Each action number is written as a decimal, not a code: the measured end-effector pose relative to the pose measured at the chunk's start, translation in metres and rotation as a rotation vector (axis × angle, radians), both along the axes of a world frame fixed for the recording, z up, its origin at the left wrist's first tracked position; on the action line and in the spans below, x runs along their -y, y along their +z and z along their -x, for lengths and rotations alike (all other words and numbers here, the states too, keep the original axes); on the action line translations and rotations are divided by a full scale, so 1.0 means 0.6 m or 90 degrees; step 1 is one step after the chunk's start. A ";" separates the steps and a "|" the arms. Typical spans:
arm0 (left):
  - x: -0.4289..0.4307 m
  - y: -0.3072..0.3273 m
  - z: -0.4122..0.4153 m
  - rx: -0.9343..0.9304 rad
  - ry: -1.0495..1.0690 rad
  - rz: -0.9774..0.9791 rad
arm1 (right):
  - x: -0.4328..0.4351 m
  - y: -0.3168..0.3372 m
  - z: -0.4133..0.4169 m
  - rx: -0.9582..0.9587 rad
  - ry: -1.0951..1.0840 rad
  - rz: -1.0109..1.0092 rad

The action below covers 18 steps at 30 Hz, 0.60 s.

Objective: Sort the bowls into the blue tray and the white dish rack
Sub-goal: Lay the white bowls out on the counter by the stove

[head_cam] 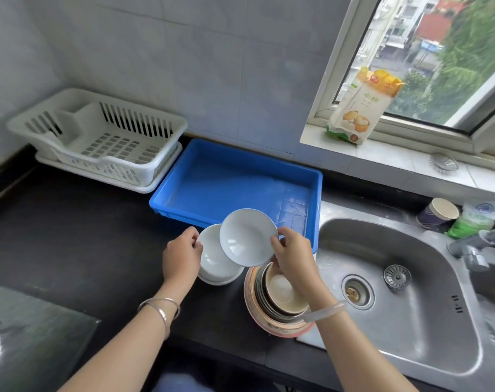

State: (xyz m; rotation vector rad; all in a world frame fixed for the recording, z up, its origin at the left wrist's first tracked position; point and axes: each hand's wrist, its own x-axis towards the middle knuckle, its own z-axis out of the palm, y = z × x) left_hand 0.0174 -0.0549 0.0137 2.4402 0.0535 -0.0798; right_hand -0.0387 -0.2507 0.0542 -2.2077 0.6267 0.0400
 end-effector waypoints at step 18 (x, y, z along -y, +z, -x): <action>-0.210 0.067 -0.177 -0.097 0.196 0.238 | -0.137 0.106 -0.190 0.068 0.120 -0.068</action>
